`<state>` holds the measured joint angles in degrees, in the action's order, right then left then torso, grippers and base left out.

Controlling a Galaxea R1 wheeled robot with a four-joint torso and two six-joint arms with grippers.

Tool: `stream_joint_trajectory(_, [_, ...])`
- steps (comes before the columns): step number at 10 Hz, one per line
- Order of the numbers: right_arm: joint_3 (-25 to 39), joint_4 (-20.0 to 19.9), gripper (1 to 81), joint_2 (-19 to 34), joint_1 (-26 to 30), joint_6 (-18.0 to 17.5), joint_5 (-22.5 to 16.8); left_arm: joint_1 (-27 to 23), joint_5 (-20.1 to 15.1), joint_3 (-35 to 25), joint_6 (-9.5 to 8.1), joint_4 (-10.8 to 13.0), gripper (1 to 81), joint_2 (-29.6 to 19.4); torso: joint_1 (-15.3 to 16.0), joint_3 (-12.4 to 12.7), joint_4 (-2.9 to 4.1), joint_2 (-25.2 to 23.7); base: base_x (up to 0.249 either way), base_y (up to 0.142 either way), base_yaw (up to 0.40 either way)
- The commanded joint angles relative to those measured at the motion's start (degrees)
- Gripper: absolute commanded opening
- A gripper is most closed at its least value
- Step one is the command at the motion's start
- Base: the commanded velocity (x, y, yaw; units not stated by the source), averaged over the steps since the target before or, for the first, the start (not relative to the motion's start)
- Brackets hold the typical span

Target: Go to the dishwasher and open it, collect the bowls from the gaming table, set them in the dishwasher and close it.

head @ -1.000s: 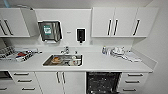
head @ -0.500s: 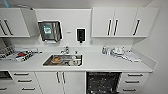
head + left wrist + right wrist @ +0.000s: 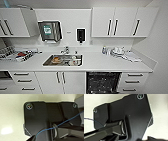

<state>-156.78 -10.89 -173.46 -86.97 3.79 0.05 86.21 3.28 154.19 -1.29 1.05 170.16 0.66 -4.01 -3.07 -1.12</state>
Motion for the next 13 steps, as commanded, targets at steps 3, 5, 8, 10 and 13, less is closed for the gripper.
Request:
stream_joint_trajectory(3, [-0.09, 0.43, 81.1, -0.07, 2.63, -0.01, -3.48, -2.75, -2.93, 0.06, 0.24, -0.17, 81.1, -0.43, 0.00, 0.00, 0.00, 0.00, 0.000, 0.000, 0.000])
stream_joint_trajectory(5, [-0.09, 0.43, 81.1, -0.07, 2.54, -0.01, -3.48, -2.75, -3.02, 0.06, 0.24, -0.17, 81.1, -0.51, 0.00, 0.00, 0.00, 0.00, 0.000, 0.000, 0.000])
stream_joint_trajectory(8, [-0.09, 0.52, 81.1, -0.07, 2.54, -0.01, -3.48, -2.67, -3.02, -0.20, 0.24, -0.17, 81.1, -0.78, 0.00, 0.00, 0.00, 0.00, 0.000, 0.000, 0.000])
stream_joint_trajectory(10, [-0.09, 0.52, 81.1, -0.07, 2.45, 0.08, -3.48, -2.49, -2.93, -0.20, 0.24, -0.08, 81.1, -0.78, 0.00, 0.00, 0.00, 0.00, 0.000, 0.000, 0.000])
stream_joint_trajectory(13, [-0.09, 0.60, 81.1, 0.02, 2.45, 0.16, -3.48, -2.05, -1.79, -0.29, 0.41, 0.45, 81.1, -1.04, 0.00, 0.00, 0.00, 0.00, 0.000, 0.000, 0.102])
